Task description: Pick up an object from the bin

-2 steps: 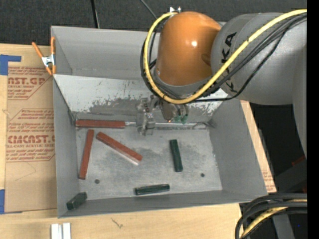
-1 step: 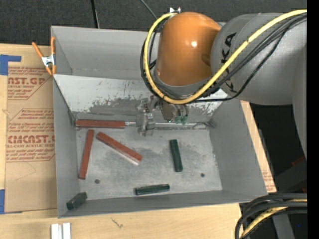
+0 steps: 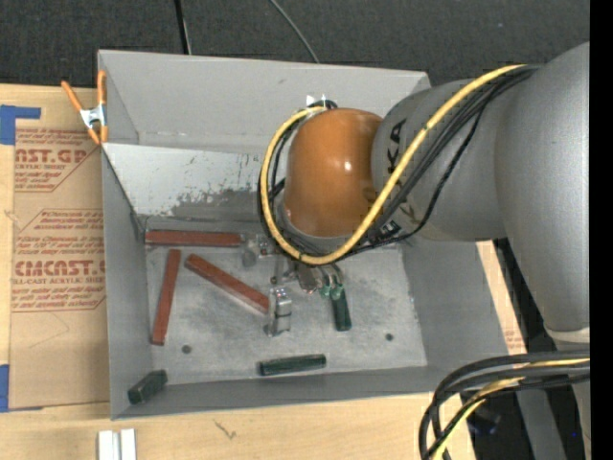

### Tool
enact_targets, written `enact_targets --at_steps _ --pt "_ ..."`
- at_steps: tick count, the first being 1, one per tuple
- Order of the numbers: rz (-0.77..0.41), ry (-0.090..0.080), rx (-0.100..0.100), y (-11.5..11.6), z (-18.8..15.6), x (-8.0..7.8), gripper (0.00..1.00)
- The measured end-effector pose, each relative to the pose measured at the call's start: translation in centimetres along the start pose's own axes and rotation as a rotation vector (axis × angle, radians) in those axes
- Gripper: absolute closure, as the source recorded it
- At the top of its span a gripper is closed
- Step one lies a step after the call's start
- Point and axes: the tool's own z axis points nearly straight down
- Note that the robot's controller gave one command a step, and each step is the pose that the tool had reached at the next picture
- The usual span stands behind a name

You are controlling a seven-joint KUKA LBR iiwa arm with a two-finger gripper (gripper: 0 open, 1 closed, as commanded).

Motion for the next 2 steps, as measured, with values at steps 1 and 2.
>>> enact_targets --at_steps 1,2 --pt "0.0 -0.002 0.0 0.0 -0.1 0.0 0.0" --pt "0.036 -0.011 -0.001 -0.3 4.2 -0.8 0.0"
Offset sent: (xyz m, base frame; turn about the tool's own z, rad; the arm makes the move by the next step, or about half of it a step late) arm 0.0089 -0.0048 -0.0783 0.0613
